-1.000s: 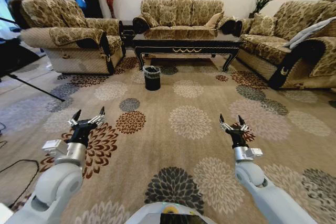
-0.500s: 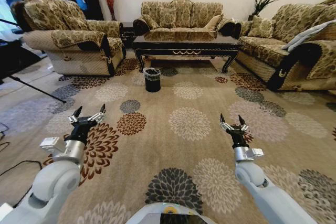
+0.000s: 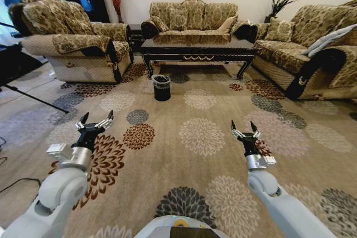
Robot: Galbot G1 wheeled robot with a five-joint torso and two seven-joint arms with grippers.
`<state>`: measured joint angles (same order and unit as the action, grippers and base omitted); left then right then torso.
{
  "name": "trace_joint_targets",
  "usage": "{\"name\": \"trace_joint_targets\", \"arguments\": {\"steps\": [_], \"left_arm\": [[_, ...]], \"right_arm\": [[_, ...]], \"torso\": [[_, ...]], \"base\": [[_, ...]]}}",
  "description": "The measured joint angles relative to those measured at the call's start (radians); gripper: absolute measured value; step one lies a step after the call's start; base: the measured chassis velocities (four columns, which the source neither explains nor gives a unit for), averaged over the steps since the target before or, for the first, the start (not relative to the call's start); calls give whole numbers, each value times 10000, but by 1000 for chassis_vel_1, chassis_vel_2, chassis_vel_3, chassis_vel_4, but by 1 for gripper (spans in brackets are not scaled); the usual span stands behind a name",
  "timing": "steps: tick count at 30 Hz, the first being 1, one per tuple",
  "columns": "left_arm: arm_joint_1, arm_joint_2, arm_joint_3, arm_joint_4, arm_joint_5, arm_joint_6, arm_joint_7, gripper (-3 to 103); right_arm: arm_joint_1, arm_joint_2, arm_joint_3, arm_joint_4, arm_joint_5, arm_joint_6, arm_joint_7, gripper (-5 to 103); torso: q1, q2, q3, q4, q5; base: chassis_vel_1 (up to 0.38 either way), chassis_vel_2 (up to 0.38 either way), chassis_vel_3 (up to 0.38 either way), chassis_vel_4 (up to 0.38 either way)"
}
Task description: Move to the front of the table and pick up the trash from the floor, then place it into the trash bin.
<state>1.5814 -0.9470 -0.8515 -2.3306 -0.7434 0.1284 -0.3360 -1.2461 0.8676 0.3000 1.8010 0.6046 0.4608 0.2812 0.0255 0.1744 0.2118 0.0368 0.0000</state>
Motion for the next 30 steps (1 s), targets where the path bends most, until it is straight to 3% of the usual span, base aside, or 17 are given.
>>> {"name": "trace_joint_targets", "arguments": {"steps": [23,30], "left_arm": [[-385,251,38,269,-74,4,17,100],[-417,320,-392,314,-28,-42,161,100]], "right_arm": [[481,12,-326,-382,6,42,-25,100],[559,-40,21,22,60,-360,506,100]], "torso": [[256,881,628,0,0],[350,1190,842,0,1]], "base": [[4,-3,-5,2],[0,0,0,0]]}}
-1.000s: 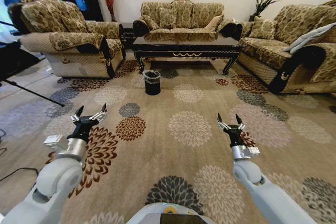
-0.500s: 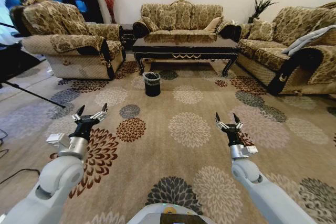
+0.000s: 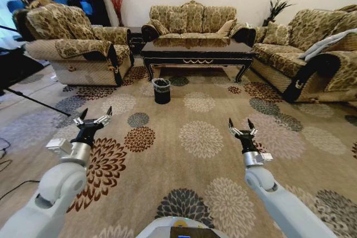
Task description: Move to the front of the table and pick up the trash from the floor, then place it into the trash bin.
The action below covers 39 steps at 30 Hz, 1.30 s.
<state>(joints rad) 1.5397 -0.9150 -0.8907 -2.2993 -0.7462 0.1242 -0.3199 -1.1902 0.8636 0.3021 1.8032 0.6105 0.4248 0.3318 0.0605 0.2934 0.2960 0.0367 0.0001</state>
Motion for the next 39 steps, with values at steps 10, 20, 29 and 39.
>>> {"name": "trace_joint_targets", "arguments": {"steps": [10,20,29,39], "left_arm": [[-24,225,-576,-95,-337,226,83,100],[-209,489,-1239,139,-919,488,616,100],[-527,504,-1246,990,-1008,573,1079,100],[-813,139,-889,1466,-866,682,1240,100]], "right_arm": [[-509,-999,1966,1987,157,-2861,787,100],[-1770,-2078,3483,3600,1295,-4873,313,100],[-2611,-1980,5362,3650,893,-4886,-163,100],[-3916,-64,6499,4186,1070,-4819,-365,100]], "torso": [[133,419,285,0,0],[264,815,552,-1,-1],[387,1130,742,0,-2],[556,1611,1060,-2,-1]], "base": [[0,0,0,0],[0,0,0,0],[0,0,0,0],[0,0,0,0]]}}
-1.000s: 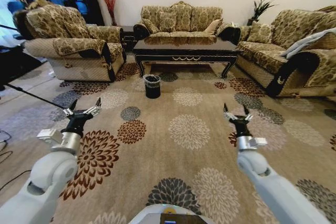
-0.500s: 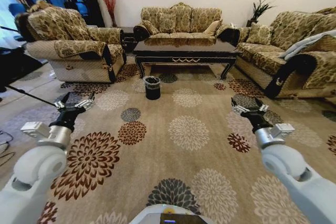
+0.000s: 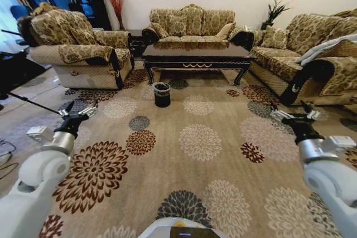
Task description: Move to the front of the table and pick up the trash from the floor, then place it into the trash bin.
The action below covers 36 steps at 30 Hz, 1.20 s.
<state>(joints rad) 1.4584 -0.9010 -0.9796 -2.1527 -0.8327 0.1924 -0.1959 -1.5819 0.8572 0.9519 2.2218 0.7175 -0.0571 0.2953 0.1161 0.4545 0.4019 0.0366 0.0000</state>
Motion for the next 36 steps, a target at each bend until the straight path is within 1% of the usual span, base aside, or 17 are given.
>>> {"name": "trace_joint_targets", "arguments": {"steps": [3,12,15,17,18,19,20,23,24,27,28,30,31,33,36], "left_arm": [[125,-64,14,-66,85,-29,52,100],[340,-140,-73,-320,93,-47,110,100],[376,-121,-99,-419,86,-48,137,100],[391,-102,-100,-498,83,-47,161,100],[403,-101,-93,-561,83,-43,185,100],[403,-101,-93,-561,83,-43,185,100],[412,-109,-72,-612,89,-38,210,100],[456,-136,-4,-734,159,-28,283,100],[456,-136,-4,-734,159,-28,283,100],[500,-138,43,-876,257,-17,414,100],[500,-138,43,-876,257,-17,414,100],[503,-131,42,-910,263,-5,477,100],[503,-131,42,-910,263,-5,477,100],[514,-122,38,-912,271,1,530,100],[506,-107,38,-912,274,2,541,100]], "right_arm": [[-173,200,-89,102,-242,2,-28,100],[-164,209,-136,175,-344,13,-88,100],[-164,205,-94,172,-442,219,-278,100],[-158,186,-54,160,-465,506,-553,100],[-138,141,-42,134,-440,761,-844,100],[-138,141,-42,134,-440,761,-844,100],[-118,66,-39,97,-407,982,-1153,100],[-91,-241,-49,78,-301,1275,-1663,100],[-91,-241,-49,78,-301,1275,-1663,100],[-78,-813,-91,109,67,1328,-2001,100],[-78,-813,-91,109,67,1328,-2001,100],[-29,-1115,-104,118,264,1322,-2235,100],[-29,-1115,-104,118,264,1322,-2235,100],[55,-1278,-103,117,469,1402,-2492,100],[76,-1314,-98,121,589,1403,-2531,100]], "torso": [[60,157,91,1,0],[188,496,303,2,0],[234,608,372,2,0],[269,697,424,1,0],[297,767,465,1,0],[297,767,465,1,0],[319,825,501,2,1],[375,973,596,1,0],[375,973,596,1,0],[444,1150,702,2,0],[444,1150,702,2,0],[496,1268,771,2,0],[496,1268,771,2,0],[545,1399,851,2,0],[587,1498,906,2,0]], "base": [[0,0,0,0],[0,0,0,0],[0,0,0,0],[0,0,0,0],[0,0,0,0],[0,0,0,0],[0,0,0,0],[0,0,0,0],[0,0,0,0],[0,0,0,0],[0,0,0,0],[0,0,0,0],[0,0,0,0],[0,0,0,0],[0,0,0,0]]}}
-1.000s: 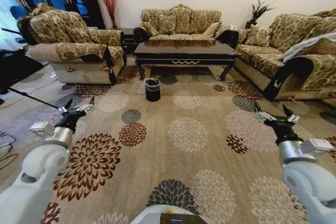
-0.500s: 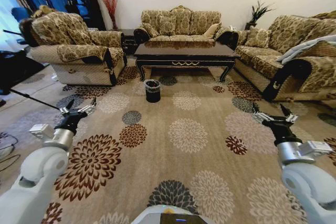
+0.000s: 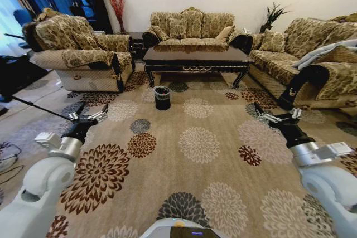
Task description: Move to the front of the table and pick up the trash from the floor, then place it into the trash bin.
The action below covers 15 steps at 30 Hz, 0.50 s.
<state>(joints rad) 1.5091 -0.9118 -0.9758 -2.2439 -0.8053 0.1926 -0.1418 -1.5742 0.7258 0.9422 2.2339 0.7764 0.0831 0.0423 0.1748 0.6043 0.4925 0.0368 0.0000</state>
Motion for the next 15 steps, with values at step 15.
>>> {"name": "trace_joint_targets", "arguments": {"steps": [15], "left_arm": [[-181,92,103,93,-79,33,-13,100]], "right_arm": [[28,-37,24,-65,18,-208,121,100]], "torso": [[247,614,367,-1,0]], "base": [[0,0,0,0]]}}
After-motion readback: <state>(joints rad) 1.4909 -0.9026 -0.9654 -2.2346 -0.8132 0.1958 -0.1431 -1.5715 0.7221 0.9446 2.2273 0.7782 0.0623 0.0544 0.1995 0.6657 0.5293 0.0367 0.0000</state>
